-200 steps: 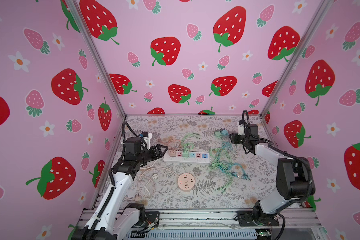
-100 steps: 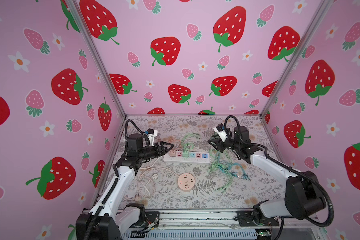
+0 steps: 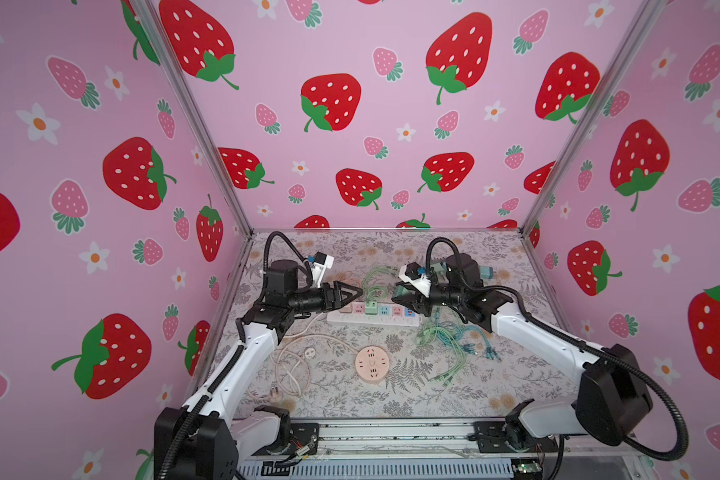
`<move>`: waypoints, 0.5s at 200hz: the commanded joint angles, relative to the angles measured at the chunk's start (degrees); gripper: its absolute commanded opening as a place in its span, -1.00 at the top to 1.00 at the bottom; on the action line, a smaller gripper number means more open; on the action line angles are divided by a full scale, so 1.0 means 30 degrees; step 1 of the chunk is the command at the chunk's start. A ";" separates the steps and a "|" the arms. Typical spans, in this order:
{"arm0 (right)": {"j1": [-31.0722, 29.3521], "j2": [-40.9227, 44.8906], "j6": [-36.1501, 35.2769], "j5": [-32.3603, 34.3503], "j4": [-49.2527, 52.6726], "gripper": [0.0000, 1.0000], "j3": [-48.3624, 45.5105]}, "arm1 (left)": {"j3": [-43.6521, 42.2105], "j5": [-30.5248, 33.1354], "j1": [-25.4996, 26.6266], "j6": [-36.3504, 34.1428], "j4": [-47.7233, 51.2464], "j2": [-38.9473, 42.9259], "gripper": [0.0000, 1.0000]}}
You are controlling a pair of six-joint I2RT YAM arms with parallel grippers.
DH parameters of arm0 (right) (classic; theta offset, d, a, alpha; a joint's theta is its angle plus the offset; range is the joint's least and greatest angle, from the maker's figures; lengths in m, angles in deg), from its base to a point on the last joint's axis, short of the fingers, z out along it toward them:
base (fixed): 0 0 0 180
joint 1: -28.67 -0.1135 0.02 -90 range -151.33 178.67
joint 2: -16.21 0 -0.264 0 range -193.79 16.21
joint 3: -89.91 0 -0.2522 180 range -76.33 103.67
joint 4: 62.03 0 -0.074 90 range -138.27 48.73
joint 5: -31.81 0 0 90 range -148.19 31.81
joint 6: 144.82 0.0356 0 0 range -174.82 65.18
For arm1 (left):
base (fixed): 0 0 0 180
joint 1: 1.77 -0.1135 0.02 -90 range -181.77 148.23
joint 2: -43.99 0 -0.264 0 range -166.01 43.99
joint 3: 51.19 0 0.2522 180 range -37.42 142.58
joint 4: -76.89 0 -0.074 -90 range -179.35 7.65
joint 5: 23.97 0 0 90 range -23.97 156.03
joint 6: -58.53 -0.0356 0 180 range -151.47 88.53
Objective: Insert the plug
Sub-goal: 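Close the left gripper on the charger while the right gripper holds it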
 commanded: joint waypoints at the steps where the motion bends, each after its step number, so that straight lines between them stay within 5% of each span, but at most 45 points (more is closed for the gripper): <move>1: -0.0566 0.0642 -0.1381 -0.0181 0.1127 0.61 0.0937 | 0.1064 -0.0828 0.0673 -0.0917 0.0441 -0.0308 -0.47; 100: -0.1946 0.1062 -0.2302 0.0384 0.2628 0.63 0.1616 | 0.3092 -0.0855 0.3201 -0.3445 0.2133 -0.2663 -0.42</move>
